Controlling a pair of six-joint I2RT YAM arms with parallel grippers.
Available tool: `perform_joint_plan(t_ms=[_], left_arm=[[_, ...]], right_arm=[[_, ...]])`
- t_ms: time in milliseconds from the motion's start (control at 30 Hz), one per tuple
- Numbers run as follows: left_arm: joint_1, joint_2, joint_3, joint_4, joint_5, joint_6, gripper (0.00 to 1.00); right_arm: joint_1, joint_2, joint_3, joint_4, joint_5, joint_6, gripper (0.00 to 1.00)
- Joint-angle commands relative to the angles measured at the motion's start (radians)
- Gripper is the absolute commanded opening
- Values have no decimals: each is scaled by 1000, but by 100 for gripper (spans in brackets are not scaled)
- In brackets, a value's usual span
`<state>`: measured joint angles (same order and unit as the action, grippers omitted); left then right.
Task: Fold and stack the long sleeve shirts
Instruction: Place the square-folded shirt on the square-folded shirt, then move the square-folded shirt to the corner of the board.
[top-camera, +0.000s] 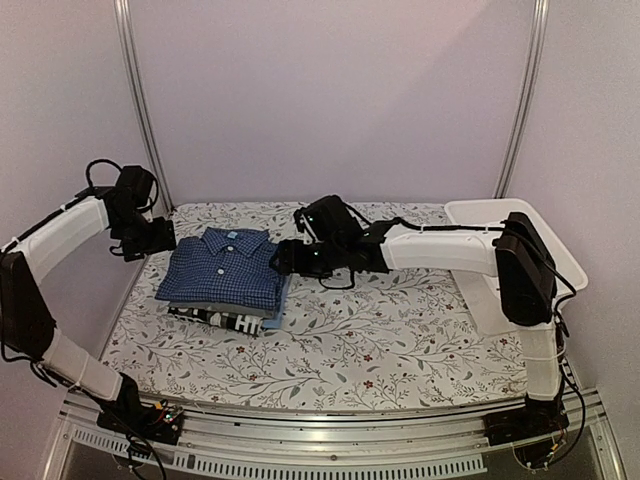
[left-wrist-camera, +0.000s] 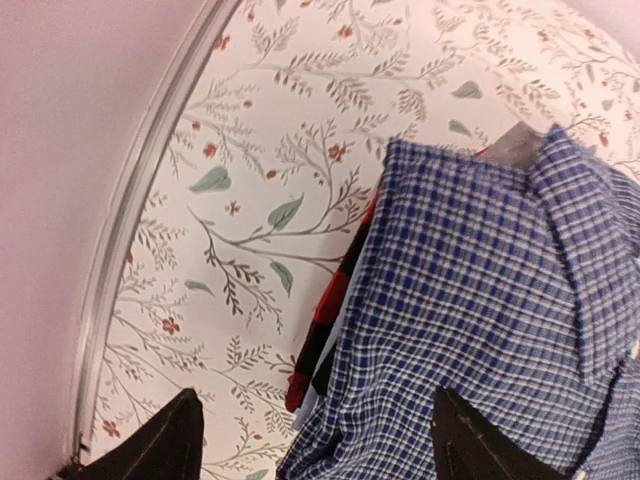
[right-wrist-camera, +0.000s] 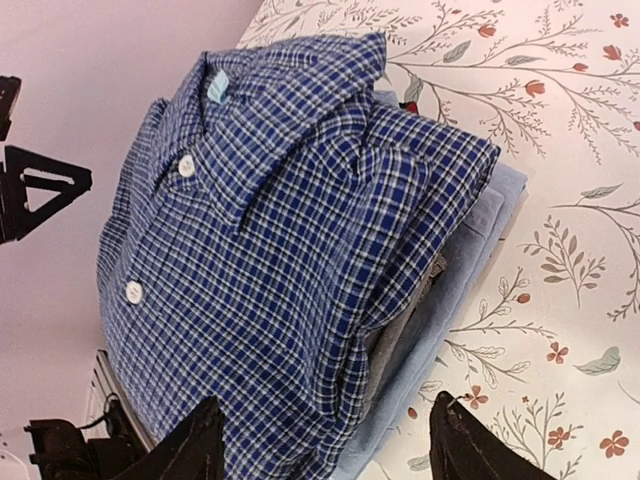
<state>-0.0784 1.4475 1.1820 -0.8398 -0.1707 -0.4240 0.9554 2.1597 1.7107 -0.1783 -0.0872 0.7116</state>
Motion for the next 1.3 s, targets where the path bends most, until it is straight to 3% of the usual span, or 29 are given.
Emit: perform_joint_plan(t_ms=[0,100,167,433,733,933,1267], left_arm=[[-73,-82,72,32,-28,-10,88],[-152,-75,113,27,-6,-26,95],[-218,-65,130,27,11,-44,99],[-480,-15,169,90,100,-143,100],[-708,215,271,142,111,-209,100],[-796,355,329,170,129,-231,100],[-799,585,383,211,112,-198,100]], right_arm=[[-5,-104,-13,-59,76,-73,79],[-11,-148,-34,-72,114,-91,98],[-14,-181,-58,-76,137,-97,99],[-42,-352,-232,-81,252,-84,99],[-86,-572,-473,-93,357,-30,99],[-92,-680,-567,-109,382,-3,99],[-91,-703,-610,-132,391,19,99]])
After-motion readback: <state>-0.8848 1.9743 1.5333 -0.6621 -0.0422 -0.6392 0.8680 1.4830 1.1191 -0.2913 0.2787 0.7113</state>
